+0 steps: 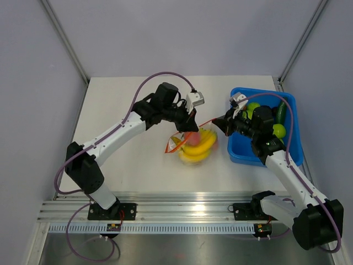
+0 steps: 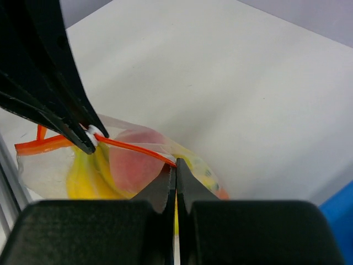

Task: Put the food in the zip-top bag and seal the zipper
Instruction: Zip the zipper food storage bag at the center of the board.

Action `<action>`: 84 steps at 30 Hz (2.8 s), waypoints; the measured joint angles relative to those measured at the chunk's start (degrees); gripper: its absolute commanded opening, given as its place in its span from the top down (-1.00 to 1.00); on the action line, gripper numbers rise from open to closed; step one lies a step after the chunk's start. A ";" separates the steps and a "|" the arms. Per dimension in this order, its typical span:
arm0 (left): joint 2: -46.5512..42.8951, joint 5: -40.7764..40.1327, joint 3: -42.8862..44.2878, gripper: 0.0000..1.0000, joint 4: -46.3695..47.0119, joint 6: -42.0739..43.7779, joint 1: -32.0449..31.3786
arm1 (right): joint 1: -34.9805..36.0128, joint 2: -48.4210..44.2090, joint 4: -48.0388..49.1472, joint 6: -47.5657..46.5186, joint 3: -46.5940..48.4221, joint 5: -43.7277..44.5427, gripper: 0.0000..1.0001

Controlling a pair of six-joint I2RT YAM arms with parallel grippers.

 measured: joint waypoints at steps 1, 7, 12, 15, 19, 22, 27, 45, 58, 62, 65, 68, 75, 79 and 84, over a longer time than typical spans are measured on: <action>-0.33 -1.01 -0.35 1.00 -0.28 0.20 0.17 | -0.07 0.00 0.26 0.59 -0.07 1.01 1.00; -3.61 -5.03 -4.04 1.00 -2.36 0.33 3.67 | -0.96 1.57 1.88 3.96 -0.13 6.34 1.00; -7.98 -5.68 -9.14 1.00 -2.03 -0.04 10.12 | -1.44 4.35 3.65 7.06 -0.11 9.27 1.00; -9.97 -5.49 -10.47 1.00 -1.53 -0.72 13.16 | -2.05 5.90 5.31 8.92 0.24 9.90 1.00; -12.24 -5.68 -12.15 1.00 -1.75 -1.38 17.35 | -3.91 8.50 7.34 9.88 1.53 13.09 1.00; -14.19 -6.21 -14.29 1.00 -2.99 -1.64 21.49 | -6.82 9.99 9.18 10.32 2.58 17.59 1.00; -15.69 -6.56 -15.43 1.00 -3.17 -2.54 25.35 | -7.17 11.89 11.32 11.21 4.39 20.48 1.00; -15.82 -0.37 -15.69 1.00 -2.71 -4.13 26.01 | -3.87 23.87 11.43 5.09 14.88 -12.28 -0.47; -13.81 0.72 -15.67 1.00 -2.82 -3.67 26.01 | -1.62 37.31 5.16 -6.91 22.62 -21.29 -0.47; -12.79 0.72 -15.37 1.00 -3.04 -3.45 26.01 | -0.72 38.64 2.36 -10.34 25.09 -24.17 -0.43; -12.15 0.72 -14.80 1.00 -3.08 -3.23 26.01 | 0.04 38.97 1.42 -11.43 26.08 -25.75 -0.32; -11.91 0.72 -14.56 1.00 -3.13 -3.21 26.01 | 0.44 39.71 1.11 -11.96 27.19 -26.86 -0.06; -11.76 0.79 -14.38 1.00 -3.30 -3.10 26.01 | 0.59 40.48 0.24 -11.85 27.54 -27.71 1.00; -11.74 0.81 -13.77 1.00 -3.67 -3.06 26.01 | 0.63 40.41 1.16 -10.75 27.15 -25.88 1.00; -11.74 1.31 -13.73 1.00 -3.54 -3.06 25.75 | 0.85 35.67 12.63 -4.00 17.88 -17.90 1.00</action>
